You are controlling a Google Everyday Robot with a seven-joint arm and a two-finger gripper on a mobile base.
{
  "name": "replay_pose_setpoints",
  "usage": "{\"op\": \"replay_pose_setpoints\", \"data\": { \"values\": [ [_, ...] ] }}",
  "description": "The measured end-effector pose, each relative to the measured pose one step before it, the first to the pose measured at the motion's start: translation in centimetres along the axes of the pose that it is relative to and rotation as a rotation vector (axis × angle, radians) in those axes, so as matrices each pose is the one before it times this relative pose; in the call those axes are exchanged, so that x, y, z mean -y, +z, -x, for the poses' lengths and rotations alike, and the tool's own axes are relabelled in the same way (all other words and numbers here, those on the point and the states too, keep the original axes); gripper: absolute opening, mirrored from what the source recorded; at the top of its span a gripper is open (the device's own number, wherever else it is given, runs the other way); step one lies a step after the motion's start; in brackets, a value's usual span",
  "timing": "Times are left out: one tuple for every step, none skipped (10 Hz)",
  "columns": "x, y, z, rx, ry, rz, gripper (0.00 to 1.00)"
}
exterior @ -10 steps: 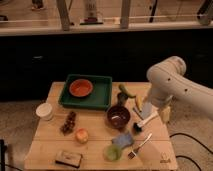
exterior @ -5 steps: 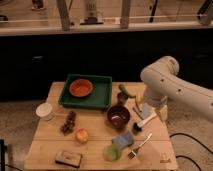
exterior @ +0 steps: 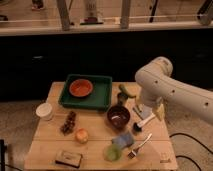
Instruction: Place apple in paper cup
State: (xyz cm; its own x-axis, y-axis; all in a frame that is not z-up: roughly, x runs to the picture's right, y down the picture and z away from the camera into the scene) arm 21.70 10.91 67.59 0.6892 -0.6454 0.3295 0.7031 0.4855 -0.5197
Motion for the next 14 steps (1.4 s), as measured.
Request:
{"op": "replay_pose_setpoints", "data": {
  "values": [
    [0.099, 0.025, 0.072, -0.00852, -0.02265, 0.00318, 0.8],
    [0.152, 0.076, 0.018, -0.00798, -0.019, 0.00081, 0.8],
    [0.291, 0.032, 0.071, -0.00554, -0.01719, -0.00298, 0.8],
    [0.495, 0.034, 0.116, -0.00669, -0.0245, -0.00542, 0.8],
    [0.247, 0.027, 0.067, -0.00152, -0.01244, -0.00291, 0.8],
    [0.206, 0.01, 0.02, -0.00455, -0.01538, -0.00259, 0.8],
    [0.124, 0.04, 0.061, -0.00254, -0.01075, -0.0012, 0.8],
    [0.325, 0.091, 0.046, -0.00484, -0.0242, -0.00549, 0.8],
    [0.385, -0.005, 0.083, -0.00451, -0.01984, -0.00585, 0.8],
    [0.285, 0.053, 0.044, -0.00207, -0.01265, -0.00645, 0.8],
    [0.189, 0.02, 0.024, -0.00332, -0.01597, -0.00415, 0.8],
    [0.215, 0.0, 0.053, -0.0032, -0.01561, -0.00433, 0.8],
    [0.313, 0.003, 0.127, -0.00143, -0.01607, -0.00604, 0.8],
    [0.302, 0.025, 0.156, -0.0002, -0.01664, -0.00701, 0.8]
  ]
}}
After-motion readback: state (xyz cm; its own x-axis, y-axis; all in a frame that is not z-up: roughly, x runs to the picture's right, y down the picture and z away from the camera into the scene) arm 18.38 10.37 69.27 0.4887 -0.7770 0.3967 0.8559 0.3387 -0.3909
